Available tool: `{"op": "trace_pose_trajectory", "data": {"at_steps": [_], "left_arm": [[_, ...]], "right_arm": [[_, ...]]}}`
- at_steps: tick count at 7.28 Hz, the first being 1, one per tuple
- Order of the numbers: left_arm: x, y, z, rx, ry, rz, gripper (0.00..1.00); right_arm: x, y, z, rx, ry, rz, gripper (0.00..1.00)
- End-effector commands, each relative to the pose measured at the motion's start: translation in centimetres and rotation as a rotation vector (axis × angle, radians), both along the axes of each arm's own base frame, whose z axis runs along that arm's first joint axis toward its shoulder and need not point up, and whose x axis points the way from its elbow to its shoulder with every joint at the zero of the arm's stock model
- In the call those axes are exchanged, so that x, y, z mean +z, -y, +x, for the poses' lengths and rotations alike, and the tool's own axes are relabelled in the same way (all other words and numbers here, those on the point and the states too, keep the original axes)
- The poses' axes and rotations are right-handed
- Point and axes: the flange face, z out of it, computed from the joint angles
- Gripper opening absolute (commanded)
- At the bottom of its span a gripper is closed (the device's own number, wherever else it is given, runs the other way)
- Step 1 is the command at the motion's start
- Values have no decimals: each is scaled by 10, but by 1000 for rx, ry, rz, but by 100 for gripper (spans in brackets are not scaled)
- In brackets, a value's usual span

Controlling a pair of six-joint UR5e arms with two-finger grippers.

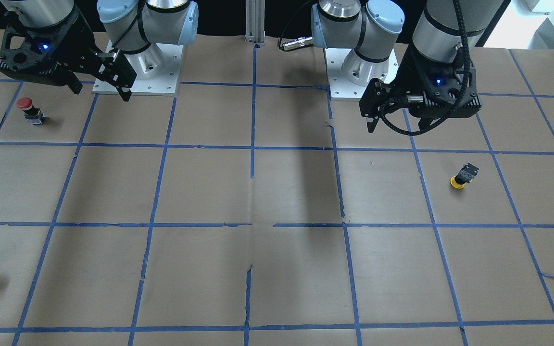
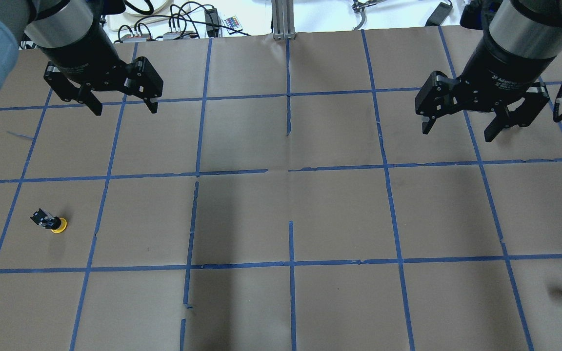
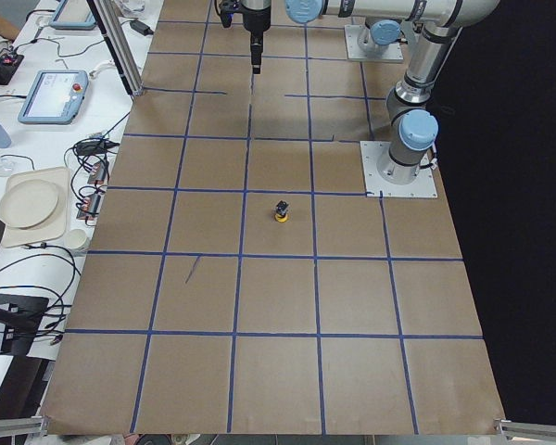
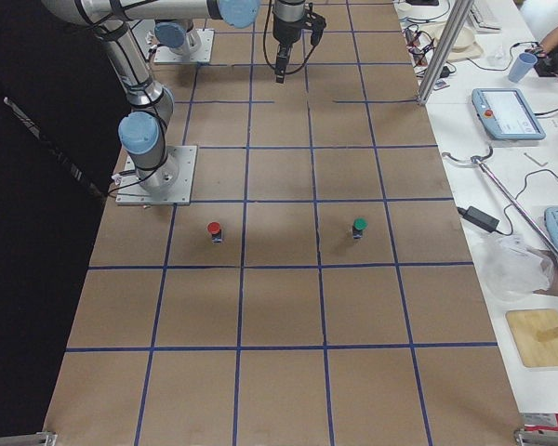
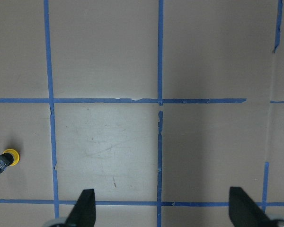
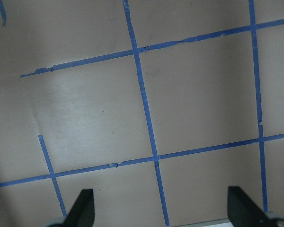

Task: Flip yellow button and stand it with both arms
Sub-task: 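Move the left gripper down toward the yellow-capped button lying on its side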

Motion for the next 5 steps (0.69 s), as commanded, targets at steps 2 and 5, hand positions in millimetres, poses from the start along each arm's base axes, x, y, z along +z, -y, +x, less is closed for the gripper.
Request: {"op": "trace_pose_trajectory", "data": {"at_steps": [2, 5], "left_arm": [[-2, -1, 2, -25, -2, 4, 99], [-20, 4, 61, -164, -3, 47, 99]], "right_arm": [[-1, 2, 0, 12, 2, -3, 100], [-1, 2, 1, 12, 3, -6, 100]]}}
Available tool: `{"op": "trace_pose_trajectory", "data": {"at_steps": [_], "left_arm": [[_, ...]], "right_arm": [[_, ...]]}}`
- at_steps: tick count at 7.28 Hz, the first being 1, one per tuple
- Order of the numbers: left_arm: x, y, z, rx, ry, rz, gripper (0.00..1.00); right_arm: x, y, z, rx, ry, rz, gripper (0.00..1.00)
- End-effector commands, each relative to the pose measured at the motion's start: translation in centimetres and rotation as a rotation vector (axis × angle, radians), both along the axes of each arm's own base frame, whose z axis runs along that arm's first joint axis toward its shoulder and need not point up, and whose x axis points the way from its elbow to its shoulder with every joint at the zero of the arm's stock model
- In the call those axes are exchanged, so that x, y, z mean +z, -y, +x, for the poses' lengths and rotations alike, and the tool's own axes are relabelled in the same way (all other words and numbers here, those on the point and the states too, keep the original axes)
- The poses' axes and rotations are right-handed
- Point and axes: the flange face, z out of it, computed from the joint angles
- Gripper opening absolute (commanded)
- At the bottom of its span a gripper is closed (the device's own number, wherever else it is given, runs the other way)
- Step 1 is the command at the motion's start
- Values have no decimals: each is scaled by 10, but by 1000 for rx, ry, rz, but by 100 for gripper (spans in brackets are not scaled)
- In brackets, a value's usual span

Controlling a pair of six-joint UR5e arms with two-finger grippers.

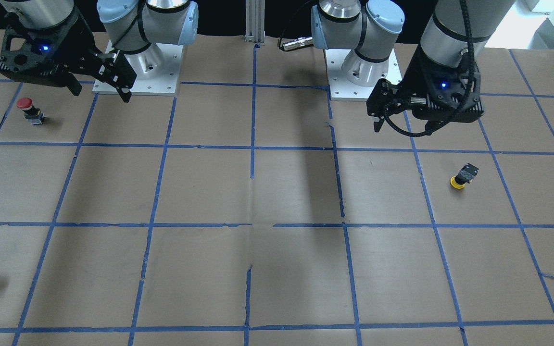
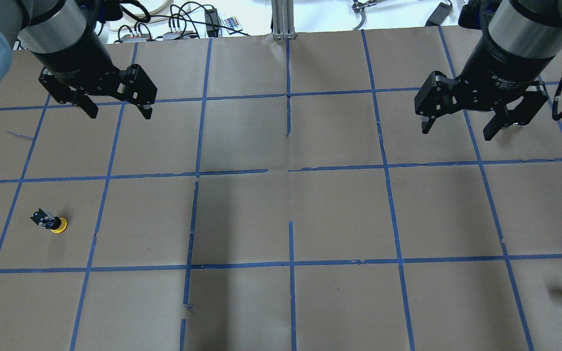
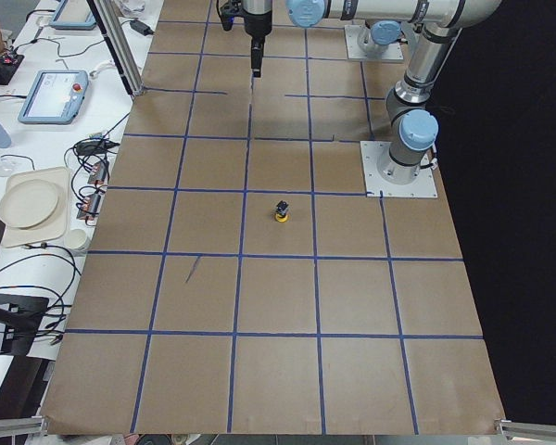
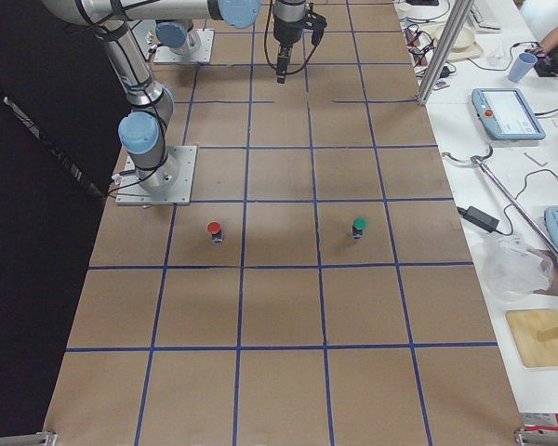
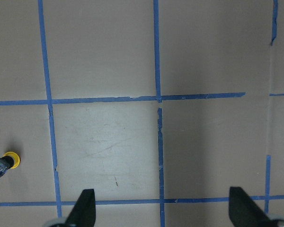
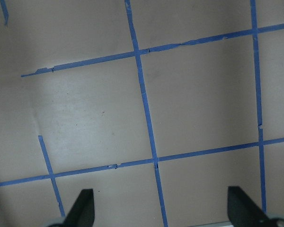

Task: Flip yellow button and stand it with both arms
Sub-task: 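Move the left gripper down toward the yellow-capped button lying on its side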

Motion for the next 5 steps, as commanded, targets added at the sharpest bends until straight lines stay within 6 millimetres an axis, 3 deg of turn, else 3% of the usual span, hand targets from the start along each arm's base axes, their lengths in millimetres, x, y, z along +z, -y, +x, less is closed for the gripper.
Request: {"op": "trace_pose_trajectory", "data": {"at_steps": [1, 4, 5], "left_arm": [[-30, 2, 73, -114, -7, 62, 99], [-93, -9, 202, -258, -39, 75, 99], [-113, -15, 233, -308, -8, 33, 99]], "right_arm": [[0, 0, 0, 0, 1, 1, 100], [-1, 0, 0, 0, 0, 5, 100], [-1, 1, 0, -1, 7, 0, 100]]}}
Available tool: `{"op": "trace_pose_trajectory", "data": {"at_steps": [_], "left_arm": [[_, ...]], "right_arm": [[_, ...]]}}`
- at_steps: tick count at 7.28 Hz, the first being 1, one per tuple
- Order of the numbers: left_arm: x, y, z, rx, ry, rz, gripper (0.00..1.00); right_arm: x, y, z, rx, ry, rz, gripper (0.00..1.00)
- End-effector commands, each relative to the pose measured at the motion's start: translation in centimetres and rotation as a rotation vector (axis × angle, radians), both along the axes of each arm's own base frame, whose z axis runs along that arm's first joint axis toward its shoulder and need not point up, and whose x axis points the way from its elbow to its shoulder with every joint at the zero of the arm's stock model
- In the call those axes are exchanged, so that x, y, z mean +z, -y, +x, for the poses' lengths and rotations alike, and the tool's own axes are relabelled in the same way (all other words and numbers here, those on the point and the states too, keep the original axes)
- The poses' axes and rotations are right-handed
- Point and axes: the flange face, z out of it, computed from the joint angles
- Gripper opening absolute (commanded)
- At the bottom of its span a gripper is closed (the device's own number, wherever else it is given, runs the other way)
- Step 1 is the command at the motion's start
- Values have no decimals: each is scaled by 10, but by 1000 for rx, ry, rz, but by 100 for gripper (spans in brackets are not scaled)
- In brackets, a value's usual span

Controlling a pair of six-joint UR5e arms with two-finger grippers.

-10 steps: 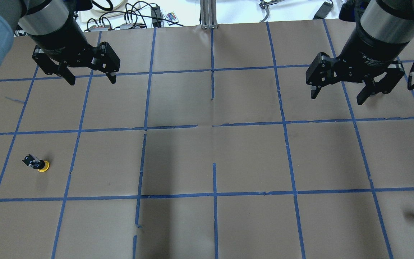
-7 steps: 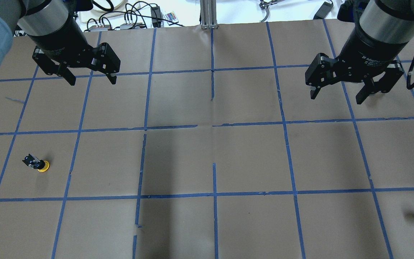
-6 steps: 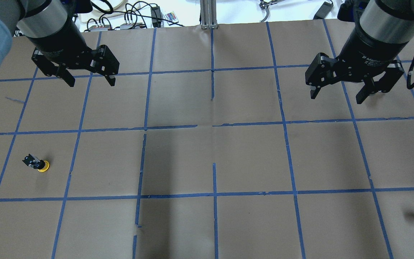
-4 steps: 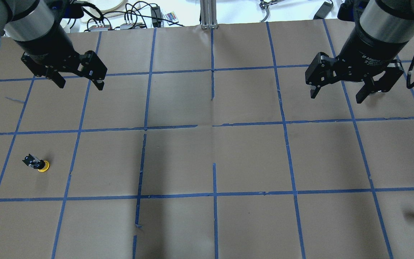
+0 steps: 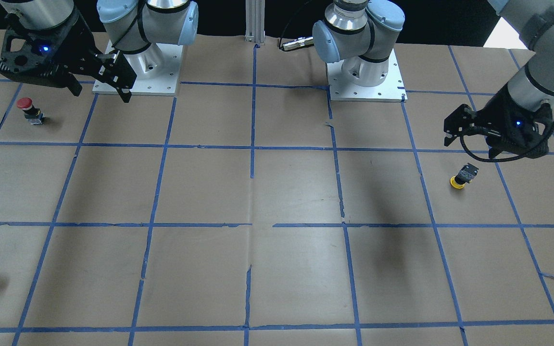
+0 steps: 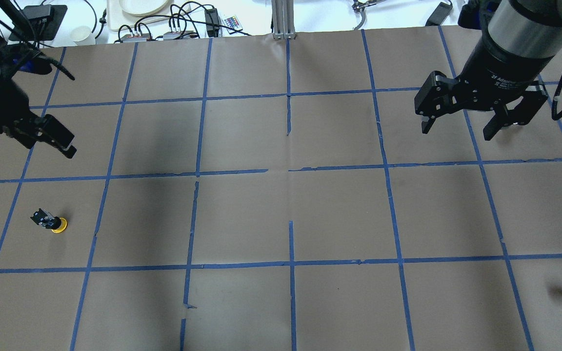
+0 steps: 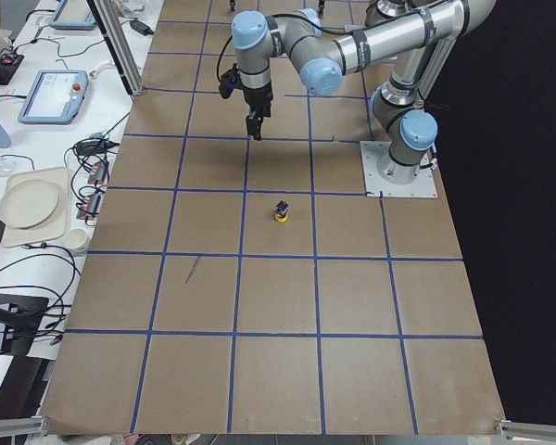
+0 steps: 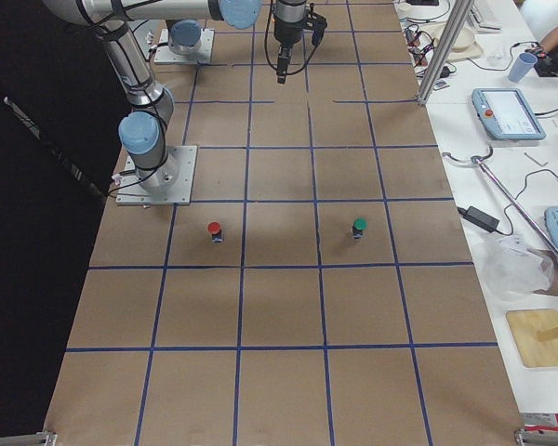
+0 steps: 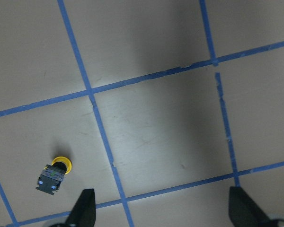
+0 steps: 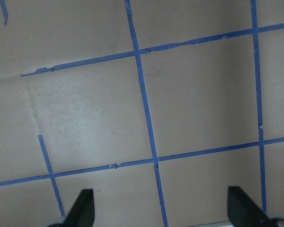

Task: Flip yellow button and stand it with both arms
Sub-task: 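Close the left gripper on the base of the yellow-capped button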

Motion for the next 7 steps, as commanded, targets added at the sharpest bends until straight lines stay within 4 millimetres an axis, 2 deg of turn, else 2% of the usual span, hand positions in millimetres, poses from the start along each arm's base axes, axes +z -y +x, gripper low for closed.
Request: {"op": "trace_pose_trajectory", "data": {"at_steps": [1, 3, 4, 5, 6, 7], "left_arm": [[-56, -18, 58, -133, 23, -61, 99], [-122, -56, 94, -202, -3, -43, 99], [-135, -62, 97, -276, -27, -26, 99], [-157, -55, 107, -307, -66, -8, 99], [-177, -58, 125, -340, -98, -39, 99], [-180, -61, 130, -342, -97, -41, 99]], "right_arm": [[0, 0, 0, 0, -3, -1, 100], [-1, 2, 0, 0, 1, -1, 100], [-1, 2, 1, 0, 7, -1, 100], [-1, 2, 1, -1, 10, -3, 100], [-1, 2, 1, -1, 10, -5, 100], [0, 1, 1, -1, 9, -4, 100]]}}
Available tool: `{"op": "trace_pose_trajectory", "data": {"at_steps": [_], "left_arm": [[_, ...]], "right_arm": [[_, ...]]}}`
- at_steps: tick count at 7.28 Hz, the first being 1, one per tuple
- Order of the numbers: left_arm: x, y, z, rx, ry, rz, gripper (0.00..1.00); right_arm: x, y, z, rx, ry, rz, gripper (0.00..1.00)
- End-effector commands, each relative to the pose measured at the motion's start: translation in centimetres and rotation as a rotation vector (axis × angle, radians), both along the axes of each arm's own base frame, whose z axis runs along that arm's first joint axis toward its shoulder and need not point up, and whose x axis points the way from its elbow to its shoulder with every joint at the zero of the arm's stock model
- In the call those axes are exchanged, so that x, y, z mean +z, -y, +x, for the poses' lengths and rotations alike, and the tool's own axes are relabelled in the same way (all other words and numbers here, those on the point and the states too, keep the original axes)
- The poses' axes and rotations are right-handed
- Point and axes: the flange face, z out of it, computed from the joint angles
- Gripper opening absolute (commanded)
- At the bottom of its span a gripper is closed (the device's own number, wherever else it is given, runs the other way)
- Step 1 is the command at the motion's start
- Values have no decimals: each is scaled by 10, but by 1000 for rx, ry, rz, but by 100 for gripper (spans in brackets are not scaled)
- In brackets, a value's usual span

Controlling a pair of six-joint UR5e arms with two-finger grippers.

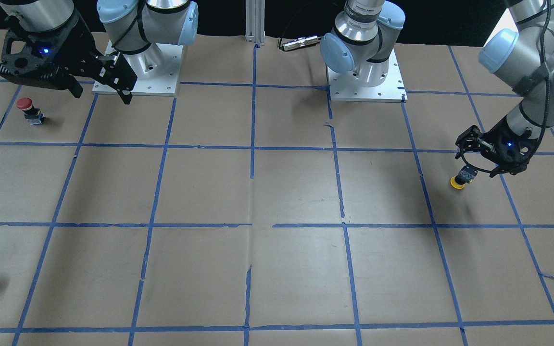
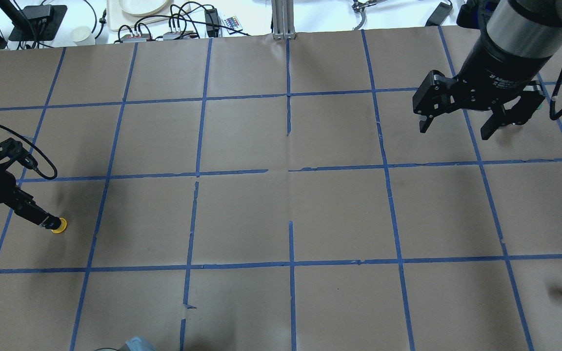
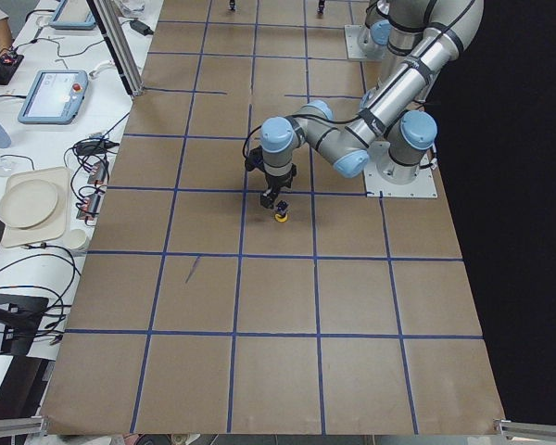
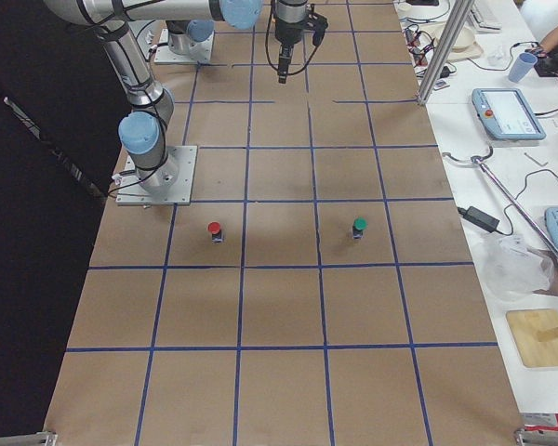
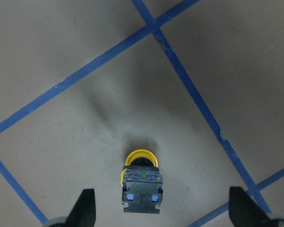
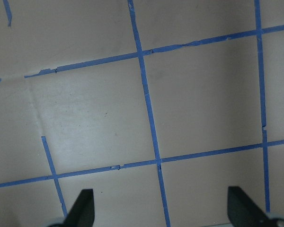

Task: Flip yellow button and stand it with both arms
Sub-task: 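Close the left gripper on the base of the yellow-capped button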

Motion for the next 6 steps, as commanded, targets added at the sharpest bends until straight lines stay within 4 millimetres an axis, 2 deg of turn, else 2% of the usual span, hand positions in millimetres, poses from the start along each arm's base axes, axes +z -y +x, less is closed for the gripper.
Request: {"op": "trace_pose_trajectory", "data": {"at_steps": [1, 3, 6], "left_arm": [[-14, -4, 12, -22, -16, -8, 99], [-17, -2, 12, -46, -6, -17, 98], [-24, -8, 7, -44, -12, -1, 64]], "right_arm": [[1, -1, 0, -1, -4, -2, 100], [1, 0, -1, -2, -11, -2, 100], [-4, -1, -2, 0, -12, 24, 100]]}}
